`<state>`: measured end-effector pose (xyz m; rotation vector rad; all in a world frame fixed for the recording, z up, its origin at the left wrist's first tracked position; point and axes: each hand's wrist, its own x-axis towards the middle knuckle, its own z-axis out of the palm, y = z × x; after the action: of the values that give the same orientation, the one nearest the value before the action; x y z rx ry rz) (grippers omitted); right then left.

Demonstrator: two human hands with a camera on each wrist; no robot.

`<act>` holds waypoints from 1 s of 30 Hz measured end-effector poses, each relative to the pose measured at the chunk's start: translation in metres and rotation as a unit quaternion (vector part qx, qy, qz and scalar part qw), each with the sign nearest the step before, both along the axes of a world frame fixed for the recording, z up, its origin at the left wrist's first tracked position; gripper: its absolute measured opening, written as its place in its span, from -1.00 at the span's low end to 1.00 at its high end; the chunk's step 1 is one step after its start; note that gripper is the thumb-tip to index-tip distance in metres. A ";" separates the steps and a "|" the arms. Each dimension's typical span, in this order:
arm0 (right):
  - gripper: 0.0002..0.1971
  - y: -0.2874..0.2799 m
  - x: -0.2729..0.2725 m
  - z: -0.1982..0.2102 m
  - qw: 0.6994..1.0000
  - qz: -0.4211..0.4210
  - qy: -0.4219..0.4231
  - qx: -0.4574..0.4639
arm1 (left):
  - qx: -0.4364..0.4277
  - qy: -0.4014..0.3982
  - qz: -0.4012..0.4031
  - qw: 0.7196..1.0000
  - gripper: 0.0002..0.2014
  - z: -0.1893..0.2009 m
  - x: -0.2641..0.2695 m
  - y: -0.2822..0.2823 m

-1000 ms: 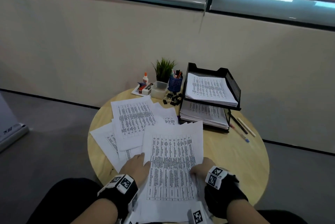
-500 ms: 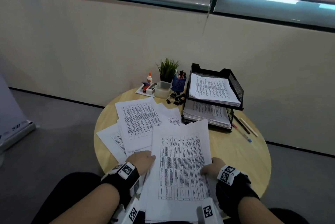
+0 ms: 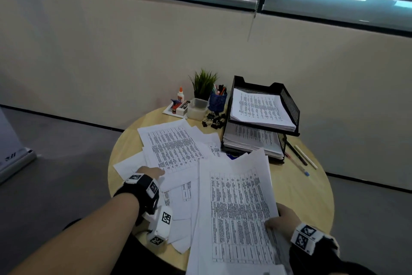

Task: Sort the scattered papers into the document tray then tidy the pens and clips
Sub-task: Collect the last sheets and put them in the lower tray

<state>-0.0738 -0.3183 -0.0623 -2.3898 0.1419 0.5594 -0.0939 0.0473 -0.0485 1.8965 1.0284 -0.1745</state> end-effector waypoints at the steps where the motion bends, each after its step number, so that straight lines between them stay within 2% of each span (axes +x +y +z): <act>1: -0.53 0.001 -0.002 0.001 1.000 0.001 0.003 0.006 | -0.011 0.000 0.005 1.000 -0.59 -0.001 0.001 0.001; 3: -0.53 0.002 -0.003 0.004 1.000 0.004 0.010 0.011 | -0.007 -0.003 0.015 1.000 -0.77 -0.005 0.005 0.003; 6: -0.53 0.003 -0.002 0.007 1.000 0.004 0.012 0.013 | 0.005 0.003 0.036 0.999 -0.69 -0.011 0.012 0.003; 8: -0.51 0.004 -0.002 0.008 1.000 0.005 0.012 0.006 | 0.020 0.021 0.017 0.999 -0.64 -0.011 0.016 0.000; 13: -0.51 0.007 0.000 0.009 1.000 0.014 0.019 -0.007 | 0.032 0.071 -0.057 0.995 -0.66 -0.014 0.028 0.002; 16: -0.49 0.006 0.000 0.010 1.000 0.014 0.015 -0.003 | 0.053 0.057 -0.077 0.994 -0.45 -0.009 0.034 -0.003; 20: -0.52 0.006 -0.003 0.016 1.000 0.014 -0.020 0.000 | 0.137 0.116 -0.103 0.978 -0.35 -0.010 0.033 -0.015; 23: -0.60 0.003 -0.003 0.036 0.997 0.008 -0.071 -0.009 | 0.163 0.156 -0.092 0.970 -0.23 -0.014 0.033 -0.019; 26: -0.69 -0.004 -0.004 0.069 0.993 0.013 -0.111 -0.025 | 0.179 0.159 -0.108 0.965 -0.14 -0.036 0.046 -0.012; 27: -0.71 -0.007 -0.004 0.081 0.992 0.014 -0.123 -0.032 | 0.195 0.173 -0.131 0.956 -0.14 -0.045 0.052 -0.009; 28: -0.73 -0.011 -0.003 0.092 0.990 0.012 -0.134 -0.038 | 0.212 0.187 -0.154 0.947 -0.18 -0.037 0.048 -0.013; 30: -0.73 -0.018 -0.003 0.115 0.988 0.004 -0.149 -0.044 | 0.228 0.195 -0.185 0.936 -0.41 -0.019 0.034 -0.017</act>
<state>-0.0771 -0.3362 0.0524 -2.5299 0.0254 0.1966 -0.0596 0.0299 -0.0670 2.5465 1.0162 -0.5944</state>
